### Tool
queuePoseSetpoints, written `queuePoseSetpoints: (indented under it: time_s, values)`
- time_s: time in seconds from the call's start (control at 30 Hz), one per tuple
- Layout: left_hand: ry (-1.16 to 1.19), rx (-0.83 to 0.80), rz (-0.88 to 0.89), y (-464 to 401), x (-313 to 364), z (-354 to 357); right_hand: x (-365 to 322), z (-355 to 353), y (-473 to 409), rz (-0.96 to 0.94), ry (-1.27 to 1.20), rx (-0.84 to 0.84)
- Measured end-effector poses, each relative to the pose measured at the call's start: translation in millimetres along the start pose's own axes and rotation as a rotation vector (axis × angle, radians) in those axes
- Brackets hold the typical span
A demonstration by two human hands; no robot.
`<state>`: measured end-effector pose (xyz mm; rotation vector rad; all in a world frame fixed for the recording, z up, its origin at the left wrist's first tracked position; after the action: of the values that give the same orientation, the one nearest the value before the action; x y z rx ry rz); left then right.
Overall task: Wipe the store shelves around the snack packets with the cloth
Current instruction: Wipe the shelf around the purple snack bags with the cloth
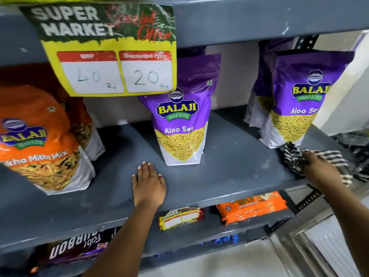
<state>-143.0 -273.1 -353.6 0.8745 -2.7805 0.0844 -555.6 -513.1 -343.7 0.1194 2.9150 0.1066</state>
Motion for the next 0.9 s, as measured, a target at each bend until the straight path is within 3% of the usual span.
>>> queuePoseSetpoints:
  time_s: [0.2, 0.43, 0.63, 0.8, 0.9]
  values:
    - [0.015, -0.077, 0.108, 8, -12, 0, -82, 13, 103, -0.17, -0.114, 0.049]
    - [-0.002, -0.1, 0.223, 27, -29, -6, -181, 52, 207, -0.421, -0.048, -0.164]
    - [-0.041, -0.079, 0.297, 58, -77, -20, -181, 39, 201, -0.128, -0.076, -0.109]
    - [-0.048, -0.076, 0.313, 71, -117, -29, -298, 84, 312, -0.477, -0.014, -0.178]
    - [-0.057, -0.067, 0.322, 82, -146, -34, -297, 84, 309, -0.499, -0.003, -0.18]
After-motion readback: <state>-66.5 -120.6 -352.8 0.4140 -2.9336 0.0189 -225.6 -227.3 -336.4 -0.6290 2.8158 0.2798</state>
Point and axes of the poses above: each hand's wrist, its own y-axis away from the middle knuckle, its own z-axis out of the palm, x = y × z, the point moved 7 cm from there along -y, towards the middle knuckle, and after that the axes turned 6 degrees about z, right-handed, at the moved point
